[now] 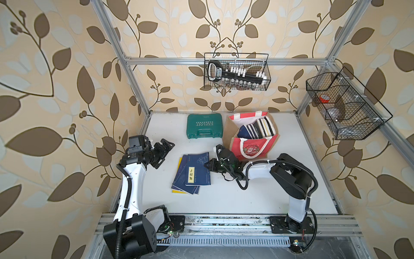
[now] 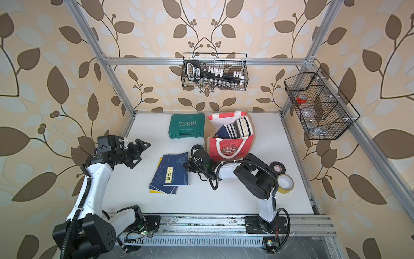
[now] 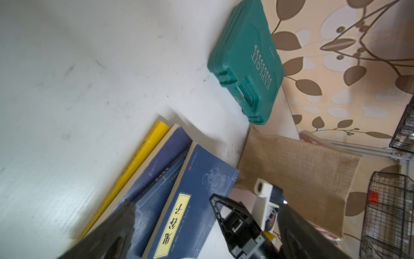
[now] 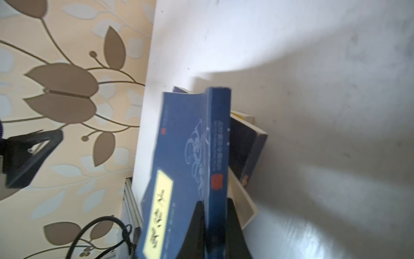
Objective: Put the books into the canvas bag
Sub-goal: Place the books on the book.
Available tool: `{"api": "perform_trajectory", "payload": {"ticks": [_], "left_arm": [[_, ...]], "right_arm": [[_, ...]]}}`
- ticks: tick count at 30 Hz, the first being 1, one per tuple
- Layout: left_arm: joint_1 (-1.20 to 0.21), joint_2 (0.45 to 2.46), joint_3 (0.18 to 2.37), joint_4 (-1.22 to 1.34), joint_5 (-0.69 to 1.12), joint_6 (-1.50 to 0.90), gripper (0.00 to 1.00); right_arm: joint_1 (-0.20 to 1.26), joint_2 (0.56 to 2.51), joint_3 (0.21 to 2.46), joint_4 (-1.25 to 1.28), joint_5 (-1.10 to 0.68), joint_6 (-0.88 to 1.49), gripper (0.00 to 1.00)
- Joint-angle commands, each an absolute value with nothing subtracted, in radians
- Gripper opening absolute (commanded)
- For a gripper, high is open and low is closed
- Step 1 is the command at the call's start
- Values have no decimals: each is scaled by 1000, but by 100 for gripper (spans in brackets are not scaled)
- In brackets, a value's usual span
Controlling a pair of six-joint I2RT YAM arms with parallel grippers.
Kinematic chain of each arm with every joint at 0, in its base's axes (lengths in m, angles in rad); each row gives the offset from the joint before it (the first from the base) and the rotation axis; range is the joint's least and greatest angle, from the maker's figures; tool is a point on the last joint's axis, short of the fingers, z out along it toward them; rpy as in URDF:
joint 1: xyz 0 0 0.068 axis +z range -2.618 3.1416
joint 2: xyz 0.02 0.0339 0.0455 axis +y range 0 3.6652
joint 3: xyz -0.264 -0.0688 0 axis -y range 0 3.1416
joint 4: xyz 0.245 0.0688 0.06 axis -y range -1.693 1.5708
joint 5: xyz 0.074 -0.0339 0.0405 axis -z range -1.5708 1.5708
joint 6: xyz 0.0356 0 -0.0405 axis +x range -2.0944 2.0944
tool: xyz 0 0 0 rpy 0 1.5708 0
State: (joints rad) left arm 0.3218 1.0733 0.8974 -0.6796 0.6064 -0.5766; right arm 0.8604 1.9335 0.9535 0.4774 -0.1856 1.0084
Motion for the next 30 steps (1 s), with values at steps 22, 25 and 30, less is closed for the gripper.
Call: {"api": "perform_trajectory", "payload": {"ticks": [22,25,30], "left_arm": [[132,1135,602,-439,700,-678,99],[119,1152,595,-423,690,-683,99],[92,1169,581,-379,681,-708,99]], "right_arm": [[861,1906,900,438,-277,953,69],[873,1884,867,472,-334,954,66],[893,1831,859,452,-336,935,47]]}}
